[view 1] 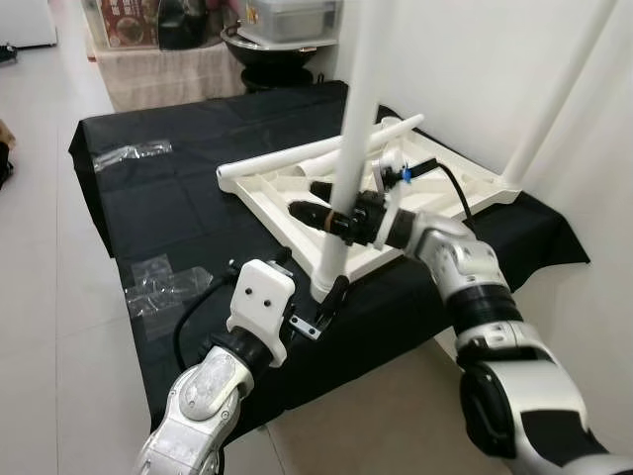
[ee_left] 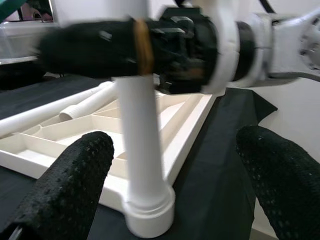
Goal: Building children table
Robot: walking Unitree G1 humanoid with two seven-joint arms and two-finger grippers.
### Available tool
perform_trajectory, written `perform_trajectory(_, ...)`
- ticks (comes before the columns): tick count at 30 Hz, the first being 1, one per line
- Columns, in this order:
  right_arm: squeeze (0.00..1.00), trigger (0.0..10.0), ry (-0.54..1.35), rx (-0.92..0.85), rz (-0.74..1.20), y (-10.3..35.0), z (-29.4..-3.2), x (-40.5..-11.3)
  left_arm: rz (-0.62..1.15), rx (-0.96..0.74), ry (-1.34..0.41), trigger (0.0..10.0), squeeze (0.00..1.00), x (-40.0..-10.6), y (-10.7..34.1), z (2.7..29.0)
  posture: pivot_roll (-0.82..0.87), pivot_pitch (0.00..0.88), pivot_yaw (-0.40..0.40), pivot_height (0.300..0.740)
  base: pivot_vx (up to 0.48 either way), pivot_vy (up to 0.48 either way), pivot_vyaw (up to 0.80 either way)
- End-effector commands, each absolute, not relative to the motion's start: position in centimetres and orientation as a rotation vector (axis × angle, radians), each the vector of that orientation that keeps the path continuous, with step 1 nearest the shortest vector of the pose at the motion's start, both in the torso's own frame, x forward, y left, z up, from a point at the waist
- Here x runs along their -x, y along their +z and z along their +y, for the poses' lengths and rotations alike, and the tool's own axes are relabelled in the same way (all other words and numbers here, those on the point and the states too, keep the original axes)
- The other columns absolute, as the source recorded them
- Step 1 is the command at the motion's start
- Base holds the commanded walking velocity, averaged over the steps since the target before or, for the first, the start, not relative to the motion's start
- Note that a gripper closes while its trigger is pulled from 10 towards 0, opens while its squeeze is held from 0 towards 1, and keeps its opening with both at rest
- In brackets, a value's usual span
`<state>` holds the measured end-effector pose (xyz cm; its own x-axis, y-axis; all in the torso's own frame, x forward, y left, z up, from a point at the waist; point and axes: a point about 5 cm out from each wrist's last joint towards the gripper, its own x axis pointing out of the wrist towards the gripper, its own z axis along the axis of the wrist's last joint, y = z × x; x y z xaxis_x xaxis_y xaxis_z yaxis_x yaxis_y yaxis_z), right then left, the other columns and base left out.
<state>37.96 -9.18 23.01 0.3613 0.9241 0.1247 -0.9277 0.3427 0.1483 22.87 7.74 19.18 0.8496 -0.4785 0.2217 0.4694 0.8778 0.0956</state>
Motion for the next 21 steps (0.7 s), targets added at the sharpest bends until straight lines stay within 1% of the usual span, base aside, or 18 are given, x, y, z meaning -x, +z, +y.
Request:
perform_trajectory(1,0.0,5.5,1.241,-0.195,-0.049,23.6,-8.1,-38.0,-0.246,-0.032,-0.526,10.0,0.0,-22.6,19.5,7.3,0.07,0.064,-0.092,0.74,0.0,0.0,0.0)
perform_trajectory(2,0.0,5.5,1.241,-0.195,-0.049,23.6,-8.1,-38.0,-0.246,-0.032,-0.526,10.0,0.0,-22.6,19.5,7.3,0.07,0.064,-0.092,0.74,0.0,0.0,0.0)
perform_trajectory(3,0.0,0.0,1.224,-0.171,-0.044,23.6,-6.7,-38.3,-0.244,-0.032,-0.526,10.0,0.0,-22.5,19.4,7.4,0.07,0.067,-0.091,0.74,0.0,0.0,0.0)
perform_trajectory(4,0.0,0.0,1.224,-0.171,-0.044,23.6,-6.7,-38.3,-0.244,-0.032,-0.526,10.0,0.0,-22.5,19.4,7.4,0.07,0.067,-0.091,0.74,0.0,0.0,0.0)
perform_trajectory(6,0.0,0.0,1.12,-0.112,-0.061,23.5,-6.3,-38.8,-0.23,-0.034,-0.513,10.0,0.0,-22.6,19.1,7.6,0.06,0.069,-0.088,0.74,0.0,0.0,0.0)
perform_trajectory(7,0.0,0.0,1.12,-0.112,-0.061,23.5,-6.3,-38.8,-0.23,-0.034,-0.513,10.0,0.0,-22.6,19.1,7.6,0.06,0.069,-0.088,0.74,0.0,0.0,0.0)
perform_trajectory(8,0.0,0.0,1.046,-0.081,-0.077,23.5,-6.6,-39.1,-0.22,-0.033,-0.507,10.0,0.0,-22.6,18.8,7.7,0.05,0.069,-0.086,0.74,0.0,0.0,0.0)
perform_trajectory(9,0.0,0.0,1.005,-0.086,-0.085,23.4,-7.0,-39.2,-0.218,-0.033,-0.508,10.0,0.0,-22.7,18.7,7.7,0.05,0.066,-0.085,0.74,0.0,0.0,0.0)
perform_trajectory(12,0.0,0.0,0.978,-0.095,-0.088,23.4,-7.2,-39.3,-0.216,-0.033,-0.51,10.0,0.0,-22.7,18.6,7.6,0.05,0.066,-0.085,0.74,0.0,0.0,0.0)
perform_trajectory(13,0.0,0.0,0.914,-0.088,-0.1,23.4,-7.8,-39.5,-0.218,-0.035,-0.516,10.0,0.0,-22.8,18.6,7.4,0.05,0.065,-0.091,0.74,0.0,0.0,0.0)
perform_trajectory(14,0.0,0.0,0.914,-0.088,-0.1,23.4,-7.8,-39.5,-0.218,-0.035,-0.516,10.0,0.0,-22.8,18.6,7.4,0.05,0.065,-0.091,0.74,0.0,0.0,0.0)
perform_trajectory(16,0.0,0.0,0.734,-0.066,-0.12,23.5,-9.1,-39.9,-0.226,-0.032,-0.515,10.0,0.0,-23.0,18.9,7.4,0.04,0.068,-0.085,0.74,0.0,0.0,0.0)
perform_trajectory(17,0.0,0.0,0.734,-0.066,-0.12,23.5,-9.1,-39.9,-0.226,-0.032,-0.515,10.0,0.0,-23.0,18.9,7.4,0.04,0.068,-0.085,0.74,0.0,0.0,0.0)
perform_trajectory(18,0.0,0.0,0.615,-0.042,-0.126,23.5,-9.8,-40.1,-0.227,-0.033,-0.512,10.0,0.0,-23.0,18.9,7.4,0.04,0.066,-0.083,0.74,0.0,0.0,0.0)
perform_trajectory(19,0.0,0.0,0.615,-0.042,-0.126,23.5,-9.8,-40.1,-0.227,-0.033,-0.512,10.0,0.0,-23.0,18.9,7.4,0.04,0.066,-0.083,0.74,0.0,0.0,0.0)
perform_trajectory(21,0.0,0.0,0.355,0.015,-0.13,23.3,-11.2,-40.1,-0.226,-0.037,-0.507,10.0,0.0,-23.1,18.9,7.6,0.03,0.07,-0.077,0.74,0.0,0.0,0.0)
